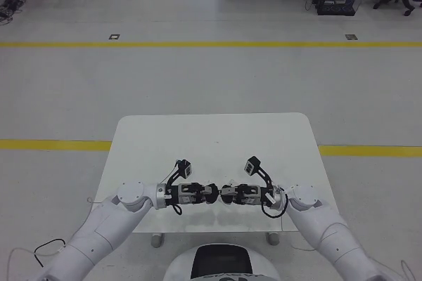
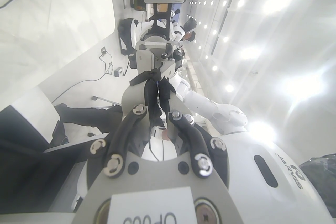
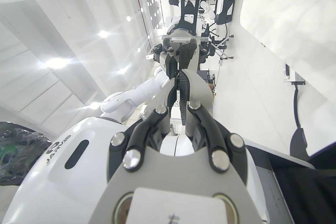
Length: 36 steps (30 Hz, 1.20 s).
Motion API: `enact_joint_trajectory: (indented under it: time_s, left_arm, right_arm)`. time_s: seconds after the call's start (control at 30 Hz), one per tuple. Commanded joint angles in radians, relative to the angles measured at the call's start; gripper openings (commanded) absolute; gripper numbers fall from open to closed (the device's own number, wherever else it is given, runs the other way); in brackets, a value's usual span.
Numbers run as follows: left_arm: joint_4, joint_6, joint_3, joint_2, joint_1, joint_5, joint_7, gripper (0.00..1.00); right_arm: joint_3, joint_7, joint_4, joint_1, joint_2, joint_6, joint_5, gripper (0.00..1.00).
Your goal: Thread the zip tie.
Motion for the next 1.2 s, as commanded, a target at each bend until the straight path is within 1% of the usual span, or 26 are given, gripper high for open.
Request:
enact_joint_trajectory:
  time_s: [0.0, 0.17, 0.23, 0.4, 0.43, 0.47, 0.5, 0.73, 0.9, 1.0, 1.17]
  left_arm:
    - [0.0, 0.0, 0.001, 0.0, 0.0, -0.001, 0.0, 0.06]
    - [0.002, 0.0, 0.003, -0.001, -0.001, -0.002, -0.001, 0.05]
    - [0.002, -0.001, 0.004, -0.001, -0.002, -0.003, -0.001, 0.0]
    - [0.004, -0.003, 0.004, 0.0, -0.002, -0.003, -0.001, 0.0]
    - [0.005, -0.004, 0.004, 0.0, -0.002, -0.003, -0.002, 0.0]
    - [0.006, -0.005, 0.004, 0.0, -0.001, -0.003, -0.002, 0.0]
    - [0.007, -0.006, 0.004, 0.0, -0.001, -0.003, -0.003, 0.0]
    - [0.017, -0.017, -0.007, 0.004, 0.006, -0.002, -0.004, 0.0]
    - [0.023, -0.028, -0.028, 0.012, 0.016, 0.0, -0.001, 0.0]
    - [0.015, -0.042, -0.041, 0.017, 0.023, 0.001, -0.01, 0.0]
    - [0.013, -0.042, -0.041, 0.018, 0.024, 0.001, -0.011, 0.0]
  right_arm:
    - [-0.001, 0.001, 0.0, 0.001, 0.0, 0.0, 0.001, 0.0]
    - [-0.005, 0.001, 0.001, 0.003, 0.0, 0.0, 0.002, 0.0]
    - [-0.006, 0.001, 0.002, 0.003, 0.001, 0.0, 0.002, 0.0]
    - [-0.008, 0.001, 0.002, 0.004, 0.001, -0.002, 0.003, 0.0]
    - [-0.008, 0.0, 0.002, 0.004, 0.001, -0.002, 0.005, 0.28]
    - [-0.007, -0.002, 0.003, 0.004, 0.001, -0.001, 0.009, 0.92]
    - [-0.006, -0.004, 0.002, 0.003, 0.002, -0.002, 0.011, 1.0]
    - [0.02, -0.009, 0.002, -0.006, 0.011, -0.012, 0.005, 1.0]
    - [0.053, -0.007, -0.02, -0.024, 0.022, -0.028, -0.001, 1.0]
    - [0.058, -0.003, -0.03, -0.03, 0.024, -0.037, 0.001, 1.0]
    - [0.058, -0.003, -0.03, -0.03, 0.024, -0.037, 0.001, 1.0]
